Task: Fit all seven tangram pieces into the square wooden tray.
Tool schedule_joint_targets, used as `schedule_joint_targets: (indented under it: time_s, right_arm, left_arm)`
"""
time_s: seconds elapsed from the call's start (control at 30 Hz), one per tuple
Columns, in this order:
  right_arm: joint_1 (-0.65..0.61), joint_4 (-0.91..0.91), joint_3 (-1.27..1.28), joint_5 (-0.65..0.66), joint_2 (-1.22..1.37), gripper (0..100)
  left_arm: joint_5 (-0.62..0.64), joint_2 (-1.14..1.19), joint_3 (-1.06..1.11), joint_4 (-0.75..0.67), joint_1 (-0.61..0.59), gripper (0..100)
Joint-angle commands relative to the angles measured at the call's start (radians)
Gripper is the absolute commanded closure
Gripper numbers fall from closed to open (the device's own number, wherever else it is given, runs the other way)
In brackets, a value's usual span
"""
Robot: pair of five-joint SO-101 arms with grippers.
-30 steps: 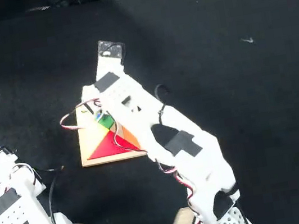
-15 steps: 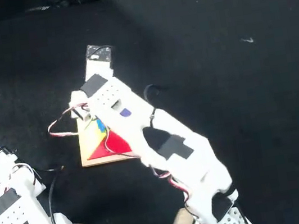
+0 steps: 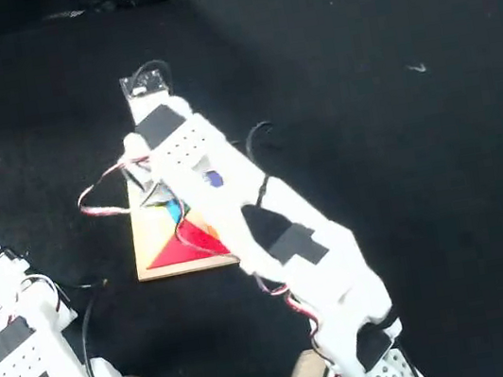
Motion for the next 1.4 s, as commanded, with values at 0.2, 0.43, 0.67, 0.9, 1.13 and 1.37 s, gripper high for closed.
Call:
schedule_joint_targets:
  time_s: [0.2, 0.43, 0.67, 0.9, 1.13, 1.37]
  right_arm:
    - [0.020, -0.061, 0.045, 0.175, 0.107, 98.8]
    - [-0.008, -0.069, -0.022, 0.175, 0.117, 98.8]
    - [-0.031, -0.107, -0.084, 0.175, 0.159, 98.7]
    - [-0.041, -0.101, -0.232, 0.180, 0.248, 98.7]
    - [-0.037, -0.106, -0.337, 0.181, 0.269, 98.7]
    - [-0.061, -0.038, -0.404, 0.184, 0.240, 98.8]
  left_arm:
    - [0.008, -0.014, 0.002, -0.015, -0.002, 93]
    - [0.006, -0.014, 0.002, -0.015, -0.002, 93]
    - [0.006, -0.014, 0.002, -0.014, -0.002, 93]
    - [0.006, -0.014, 0.002, -0.014, -0.002, 93]
    - [0.006, -0.014, 0.002, -0.012, -0.002, 93]
    - [0.006, -0.014, 0.001, -0.012, -0.002, 93]
